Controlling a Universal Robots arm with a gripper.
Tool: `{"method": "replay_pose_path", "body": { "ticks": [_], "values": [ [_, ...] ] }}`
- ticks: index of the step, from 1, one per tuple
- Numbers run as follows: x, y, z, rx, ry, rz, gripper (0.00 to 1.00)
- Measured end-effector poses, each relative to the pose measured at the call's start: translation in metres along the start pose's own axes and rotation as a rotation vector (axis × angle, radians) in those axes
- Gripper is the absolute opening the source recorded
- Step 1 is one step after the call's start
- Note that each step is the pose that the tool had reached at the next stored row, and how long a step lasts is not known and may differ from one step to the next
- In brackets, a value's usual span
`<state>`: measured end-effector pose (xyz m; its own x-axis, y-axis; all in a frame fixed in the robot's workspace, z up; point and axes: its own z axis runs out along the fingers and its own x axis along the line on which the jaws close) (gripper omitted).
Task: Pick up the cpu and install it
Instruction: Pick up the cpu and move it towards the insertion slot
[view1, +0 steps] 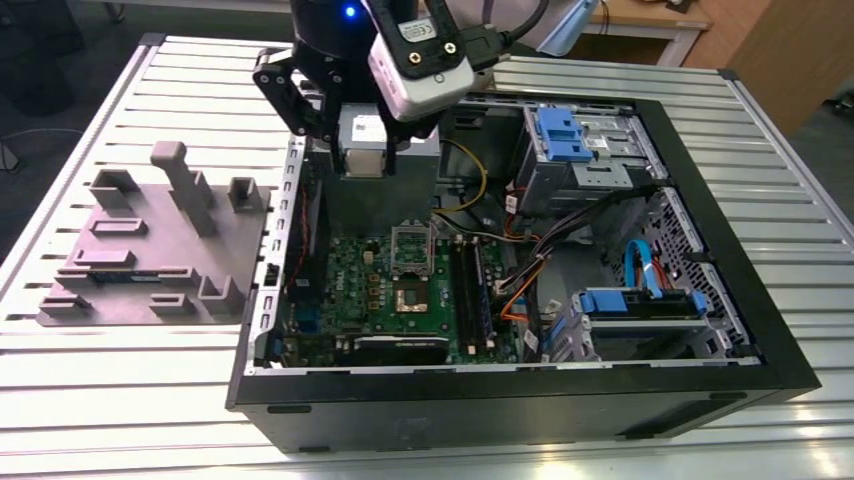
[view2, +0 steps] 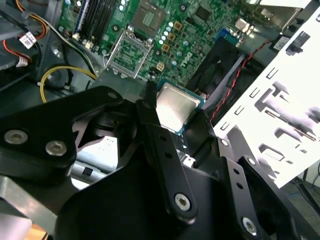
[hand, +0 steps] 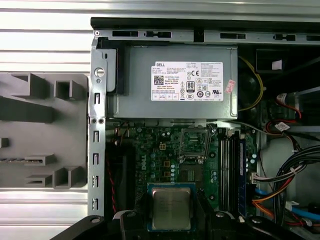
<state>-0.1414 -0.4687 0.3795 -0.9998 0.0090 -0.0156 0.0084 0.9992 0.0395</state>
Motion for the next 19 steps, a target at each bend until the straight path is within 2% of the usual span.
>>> {"method": "replay_pose_path", "body": {
  "ticks": [11, 13, 19],
  "values": [
    [-0.0017, 0.0001, 0.0000, 0.0001, 0.0001, 0.000, 0.47],
    [-0.0089, 0.0001, 0.0003, 0.0000, -0.0001, 0.000, 0.47],
    [-0.0362, 0.0003, 0.0021, 0.0000, 0.0009, 0.000, 0.47]
  ]
}}
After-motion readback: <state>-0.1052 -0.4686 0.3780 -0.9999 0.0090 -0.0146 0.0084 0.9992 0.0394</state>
